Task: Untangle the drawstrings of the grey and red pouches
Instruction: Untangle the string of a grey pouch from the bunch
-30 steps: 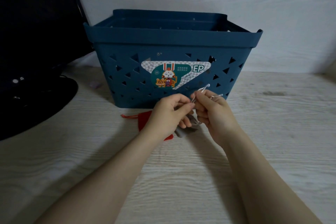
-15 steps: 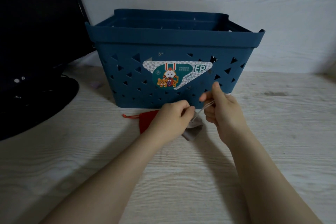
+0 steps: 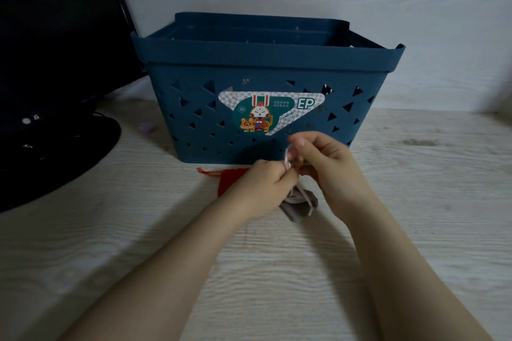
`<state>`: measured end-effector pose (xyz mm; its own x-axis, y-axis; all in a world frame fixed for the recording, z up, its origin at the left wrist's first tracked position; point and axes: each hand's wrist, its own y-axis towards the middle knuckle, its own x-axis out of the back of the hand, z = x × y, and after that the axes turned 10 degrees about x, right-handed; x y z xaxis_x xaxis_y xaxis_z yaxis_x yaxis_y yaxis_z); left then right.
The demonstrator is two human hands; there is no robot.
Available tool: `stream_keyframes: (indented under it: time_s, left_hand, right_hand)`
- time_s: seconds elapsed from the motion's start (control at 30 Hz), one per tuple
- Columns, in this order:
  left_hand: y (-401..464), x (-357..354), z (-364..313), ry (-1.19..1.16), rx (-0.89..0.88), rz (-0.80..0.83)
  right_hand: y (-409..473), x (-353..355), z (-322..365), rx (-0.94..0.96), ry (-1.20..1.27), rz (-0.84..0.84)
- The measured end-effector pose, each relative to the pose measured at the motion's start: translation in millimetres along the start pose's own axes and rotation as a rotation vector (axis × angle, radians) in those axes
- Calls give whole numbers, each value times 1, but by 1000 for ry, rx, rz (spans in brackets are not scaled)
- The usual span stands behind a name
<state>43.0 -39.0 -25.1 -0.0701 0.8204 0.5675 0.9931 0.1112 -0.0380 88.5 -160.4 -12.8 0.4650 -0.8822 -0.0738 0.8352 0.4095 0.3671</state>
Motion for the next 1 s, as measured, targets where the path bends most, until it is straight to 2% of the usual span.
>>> stream_keyframes:
  time_s: [0.07,0.13,0.23,0.4,0.5,0.6,0.67,0.8,0.87,1.0]
  left_hand:
    - [1,1,0,-41,52,-13]
    - [3,2,2,-115,83,-30]
    - [6,4,5,-218,114,-74]
    - [10,7,7,-275,156,-96]
    - [11,7,9,-319,182,-116]
    - [10,8,8,-280,204,-124]
    - [9,9,6,-286,225,-136]
    - [11,12,5,-358,256,-135]
    - [11,15,7,-409,260,-96]
    - [11,18,10,-491,206,22]
  right_hand:
    - [0,1,-2,-5,-31,-21]
    - [0,3,-5,2,-192,-15]
    - [-1,4,-6,42,-444,96]
    - [1,8,-7,114,-676,242]
    - [2,9,-11,157,-767,221]
    - [3,9,-11,212,-754,106]
    - [2,7,-10,225,-704,90]
    - [0,4,-10,211,-564,230]
    - [-1,4,-10,195,-568,296]
    - [0,5,-9,184,-445,240]
